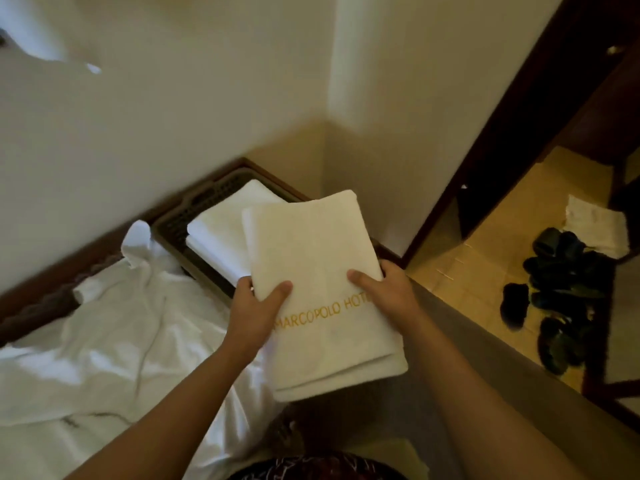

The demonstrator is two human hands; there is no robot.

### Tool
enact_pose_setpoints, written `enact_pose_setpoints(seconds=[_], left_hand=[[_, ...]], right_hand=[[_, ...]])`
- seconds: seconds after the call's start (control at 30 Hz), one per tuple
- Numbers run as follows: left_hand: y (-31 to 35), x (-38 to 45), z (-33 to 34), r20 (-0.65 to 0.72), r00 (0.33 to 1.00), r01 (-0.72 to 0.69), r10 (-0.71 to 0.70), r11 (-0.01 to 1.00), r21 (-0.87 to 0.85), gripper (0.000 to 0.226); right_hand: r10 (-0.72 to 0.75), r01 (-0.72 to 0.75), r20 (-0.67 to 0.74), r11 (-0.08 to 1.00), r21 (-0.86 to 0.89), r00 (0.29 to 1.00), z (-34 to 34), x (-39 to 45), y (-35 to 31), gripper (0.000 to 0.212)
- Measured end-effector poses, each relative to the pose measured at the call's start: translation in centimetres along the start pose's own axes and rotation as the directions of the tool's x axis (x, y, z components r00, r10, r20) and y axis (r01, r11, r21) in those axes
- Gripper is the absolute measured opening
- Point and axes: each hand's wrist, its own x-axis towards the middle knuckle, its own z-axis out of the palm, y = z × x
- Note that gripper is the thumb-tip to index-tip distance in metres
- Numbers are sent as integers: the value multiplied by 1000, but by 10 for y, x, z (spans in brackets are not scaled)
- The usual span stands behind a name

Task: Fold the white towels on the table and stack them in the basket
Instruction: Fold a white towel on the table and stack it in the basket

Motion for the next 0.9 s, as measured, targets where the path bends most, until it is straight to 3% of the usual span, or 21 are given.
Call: enact_pose_setpoints(seconds=[0.13,0.4,0.5,0.57,0.63,0.73,0.83,0.9], left_hand=[[25,48,-22,-209,978,14,-27,998,-64,51],[53,129,-41,-541,830,24,-139,977,-214,51],[42,143,-30,-508,815,110,-278,936,-334,62],[18,147,-12,-450,806,223,-384,902,-370,77],[-4,136,12,-435,783,296,-444,882,-366,77],[-24,117,38,-503,736,356,-454,891,-283,63],[-21,110,52,-543,735,351,-406,913,-208,53],[-14,110,56,-584,720,323,-376,926,-198,47]], right_hand=[[-79,91,185,994,-60,980,35,71,-61,31],[-137,181,509,983,-38,850,100,196,-148,16],[23,80,624,987,-137,781,107,242,-145,28],[211,40,703,946,-322,679,104,269,-120,38],[322,49,744,902,-430,586,93,280,-89,42],[292,39,774,925,-378,562,80,285,-69,45],[269,77,822,933,-352,502,72,287,-76,39],[177,89,837,962,-259,518,69,287,-80,34]])
